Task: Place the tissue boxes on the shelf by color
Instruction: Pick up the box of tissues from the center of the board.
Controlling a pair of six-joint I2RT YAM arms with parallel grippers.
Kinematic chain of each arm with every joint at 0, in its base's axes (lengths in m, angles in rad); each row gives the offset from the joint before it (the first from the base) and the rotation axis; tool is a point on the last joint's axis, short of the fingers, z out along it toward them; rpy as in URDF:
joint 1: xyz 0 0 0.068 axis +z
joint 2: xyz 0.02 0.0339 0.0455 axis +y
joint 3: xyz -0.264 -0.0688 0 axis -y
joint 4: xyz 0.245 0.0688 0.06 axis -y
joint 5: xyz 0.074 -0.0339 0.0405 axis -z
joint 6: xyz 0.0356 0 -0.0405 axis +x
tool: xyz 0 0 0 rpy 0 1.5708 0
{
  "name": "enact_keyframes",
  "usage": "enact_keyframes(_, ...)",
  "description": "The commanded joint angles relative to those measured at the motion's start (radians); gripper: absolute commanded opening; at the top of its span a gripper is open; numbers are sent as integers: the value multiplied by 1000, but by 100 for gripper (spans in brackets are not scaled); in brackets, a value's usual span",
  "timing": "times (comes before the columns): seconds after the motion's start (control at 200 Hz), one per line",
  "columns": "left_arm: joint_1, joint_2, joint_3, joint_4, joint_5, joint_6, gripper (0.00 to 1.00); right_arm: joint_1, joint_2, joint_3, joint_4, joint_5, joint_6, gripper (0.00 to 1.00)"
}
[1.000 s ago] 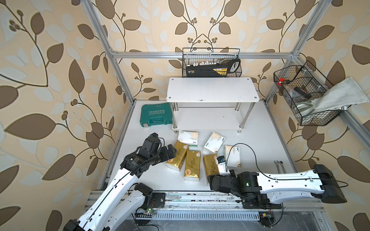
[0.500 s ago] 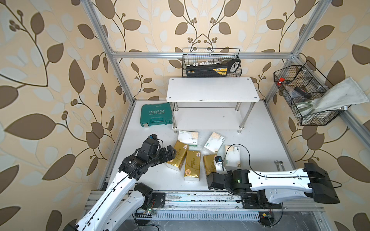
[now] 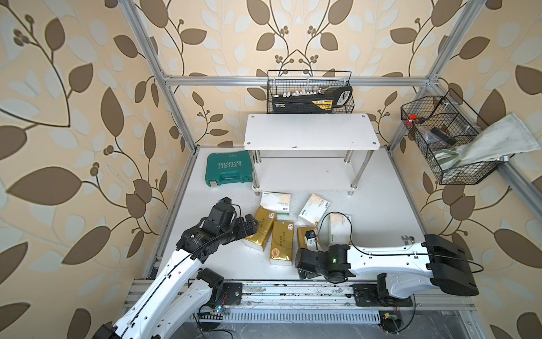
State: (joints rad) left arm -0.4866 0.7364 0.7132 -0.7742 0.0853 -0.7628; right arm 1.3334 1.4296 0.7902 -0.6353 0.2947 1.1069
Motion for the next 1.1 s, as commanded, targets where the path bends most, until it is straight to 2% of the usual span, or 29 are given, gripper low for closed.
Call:
enact_keyframes(0.0,-12,7,-15,33,5,9,99,-5,15,28,-35,-20,-26,99)
enact_keyframes(0.11,-11,17,-21,43,7,7,99,-5,1,21,-56,-14,-23,97)
enact_keyframes(0.43,-11,56,-5,55,5,9,99,-4,-175,-42,-108,7,21,77)
enact_keyframes(0.76,-11,67,56,20,12,11,99,10,-418,15,-264,4,2,72)
enact_keyframes(0.915,-12,74,101,9,27,14,99,7,-525,69,-323,64,-9,72)
enact_keyframes(1.01,-11,98,136,10,45,20,99,-31,-549,118,-339,97,-60,72)
enact_keyframes(1.095,-16,127,167,17,56,26,99,-116,-552,155,-314,82,-149,72)
